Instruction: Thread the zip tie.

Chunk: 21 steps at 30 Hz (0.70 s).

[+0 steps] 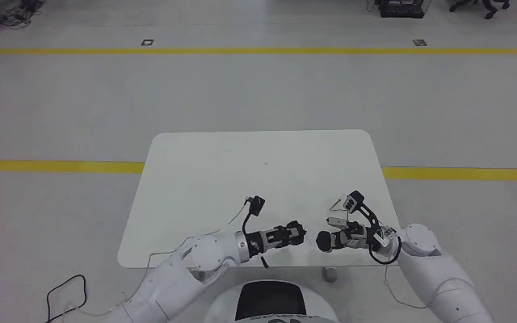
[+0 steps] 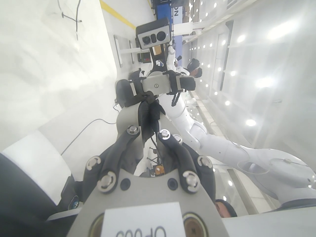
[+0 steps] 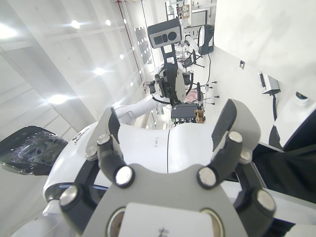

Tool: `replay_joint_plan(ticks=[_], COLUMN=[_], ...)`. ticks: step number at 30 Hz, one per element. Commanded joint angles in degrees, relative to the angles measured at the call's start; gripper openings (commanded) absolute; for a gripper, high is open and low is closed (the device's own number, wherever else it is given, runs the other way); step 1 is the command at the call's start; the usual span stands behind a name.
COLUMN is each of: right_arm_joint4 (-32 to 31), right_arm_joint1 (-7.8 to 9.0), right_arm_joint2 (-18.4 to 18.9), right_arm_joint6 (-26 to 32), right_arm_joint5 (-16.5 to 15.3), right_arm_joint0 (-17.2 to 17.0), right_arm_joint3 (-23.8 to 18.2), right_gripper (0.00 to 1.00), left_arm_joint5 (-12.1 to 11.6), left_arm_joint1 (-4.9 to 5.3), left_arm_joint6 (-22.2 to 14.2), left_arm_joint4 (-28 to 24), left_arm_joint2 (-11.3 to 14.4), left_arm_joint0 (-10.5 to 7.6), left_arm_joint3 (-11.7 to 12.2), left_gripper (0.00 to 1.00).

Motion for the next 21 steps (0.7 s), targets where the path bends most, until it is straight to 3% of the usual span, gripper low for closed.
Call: replay_joint_plan(ticks=[1,9,20,21], right_arm_joint4=[0.0,0.0,0.0,-1.5], right_arm_joint1=[0.0,0.0,0.0,0.08], right_arm_joint2=[0.0,0.0,0.0,0.4], right_arm_joint6=[0.0,0.0,0.0,-1.9], right_arm_joint5=[0.0,0.0,0.0,-0.2], right_arm_joint0=[0.0,0.0,0.0,0.4], right_arm_joint3=[0.0,0.0,0.0,-0.4], right_gripper=[1.0,1.0,1.0,1.0], left_arm_joint5=[0.2,0.3,0.0,0.0], left_arm_joint1=[0.77,2.55,3.04,3.04], left_arm_joint6=[-0.3,-0.6,-1.2,-1.2], left_arm_joint4=[0.6,0.9,0.8,0.8], left_arm_joint2=[-2.0,-6.6,-7.3,-7.3], left_arm_joint0=[1.08,4.82,5.91,5.91], left_arm_joint3=[-1.3,-4.6,-5.7,-5.7], left_gripper=[0.0,0.0,0.0,0.0])
